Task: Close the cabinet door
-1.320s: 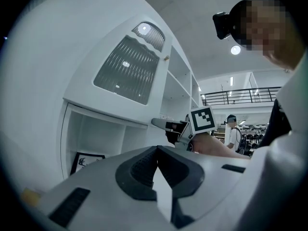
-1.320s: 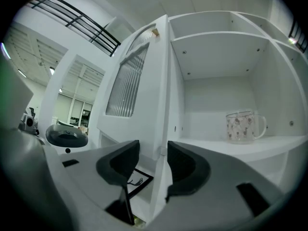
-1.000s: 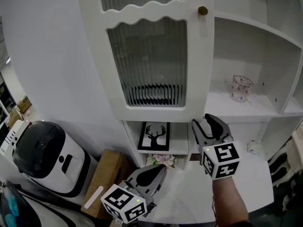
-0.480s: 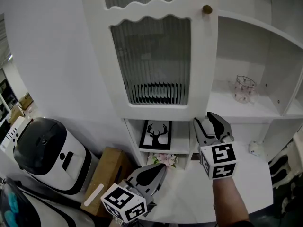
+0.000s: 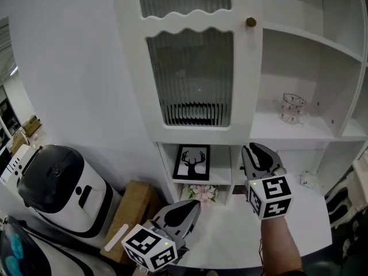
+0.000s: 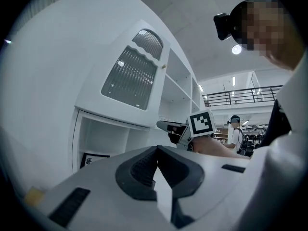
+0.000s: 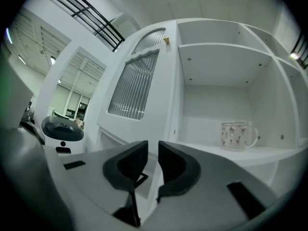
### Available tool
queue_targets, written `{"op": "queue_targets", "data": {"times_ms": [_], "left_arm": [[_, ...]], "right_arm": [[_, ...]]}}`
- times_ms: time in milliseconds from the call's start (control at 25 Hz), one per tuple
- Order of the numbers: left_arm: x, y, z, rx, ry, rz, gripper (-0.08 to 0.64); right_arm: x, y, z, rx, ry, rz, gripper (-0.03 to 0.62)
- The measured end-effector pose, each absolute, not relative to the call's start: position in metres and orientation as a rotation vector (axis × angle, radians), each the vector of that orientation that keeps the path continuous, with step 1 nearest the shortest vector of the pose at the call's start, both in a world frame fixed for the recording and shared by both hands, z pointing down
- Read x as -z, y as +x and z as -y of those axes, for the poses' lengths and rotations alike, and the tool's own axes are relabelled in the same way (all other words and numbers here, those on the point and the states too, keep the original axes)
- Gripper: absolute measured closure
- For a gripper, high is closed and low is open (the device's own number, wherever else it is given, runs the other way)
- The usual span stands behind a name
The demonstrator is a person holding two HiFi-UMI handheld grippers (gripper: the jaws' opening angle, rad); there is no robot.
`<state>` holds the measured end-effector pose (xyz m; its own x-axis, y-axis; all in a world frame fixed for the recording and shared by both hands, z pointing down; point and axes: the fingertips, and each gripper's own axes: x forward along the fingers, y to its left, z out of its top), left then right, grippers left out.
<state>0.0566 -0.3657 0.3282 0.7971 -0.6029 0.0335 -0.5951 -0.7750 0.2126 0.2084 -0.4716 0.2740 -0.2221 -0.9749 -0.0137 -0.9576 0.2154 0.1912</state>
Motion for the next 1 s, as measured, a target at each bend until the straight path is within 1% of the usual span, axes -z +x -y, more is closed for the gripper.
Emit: {"op": "queue_targets", "data": {"times_ms": [120,320,1000], "left_arm": [[-0.326,0.047,0.354,0.057,2.780,0.928,0.554],[-0.321,0.031,0.332,0.055,2.800,0.893,0.554],[-0.323,-0.057,0.244,0.032,2.853,0.847,0.554]], "right_arm": [[-0.272,0.199,0.451,0.218,1.876,2.410,0.558],[-0.275,0.174,0.412,0.111,1.858,2.509,0.572],[-0.312,0.068,0.269,-0.056,1.874,2.516,0.583]]}}
